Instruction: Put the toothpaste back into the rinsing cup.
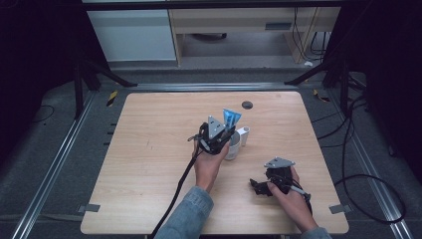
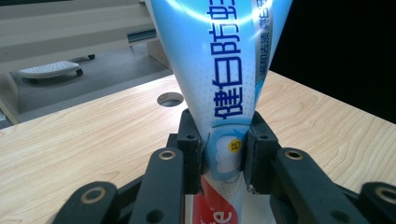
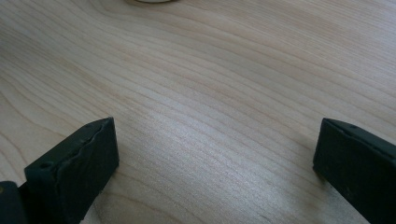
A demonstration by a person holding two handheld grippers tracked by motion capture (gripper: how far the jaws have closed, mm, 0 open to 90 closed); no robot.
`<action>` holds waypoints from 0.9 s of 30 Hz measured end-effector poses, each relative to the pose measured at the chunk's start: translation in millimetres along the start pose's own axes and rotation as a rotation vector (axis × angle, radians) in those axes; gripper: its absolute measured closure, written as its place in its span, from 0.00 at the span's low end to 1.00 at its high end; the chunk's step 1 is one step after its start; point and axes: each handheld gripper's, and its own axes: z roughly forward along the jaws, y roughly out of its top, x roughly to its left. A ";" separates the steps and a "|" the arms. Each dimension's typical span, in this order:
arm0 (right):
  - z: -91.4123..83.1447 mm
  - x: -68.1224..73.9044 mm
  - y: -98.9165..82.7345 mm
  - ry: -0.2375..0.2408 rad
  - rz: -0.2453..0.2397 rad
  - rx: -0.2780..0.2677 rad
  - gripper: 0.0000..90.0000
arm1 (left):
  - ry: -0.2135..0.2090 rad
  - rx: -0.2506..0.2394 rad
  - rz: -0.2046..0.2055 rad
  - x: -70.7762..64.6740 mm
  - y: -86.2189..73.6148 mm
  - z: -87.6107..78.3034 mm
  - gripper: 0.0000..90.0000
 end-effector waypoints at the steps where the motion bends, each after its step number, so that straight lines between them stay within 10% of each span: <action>1: 0.0 0.0 0.0 0.001 0.000 0.000 0.00 | 0.000 -0.002 0.000 -0.1 -0.3 0.1 0.80; 27: 0.0 0.0 0.0 0.000 0.000 0.000 0.00 | 0.023 -0.006 -0.015 -4.8 -10.6 1.6 0.80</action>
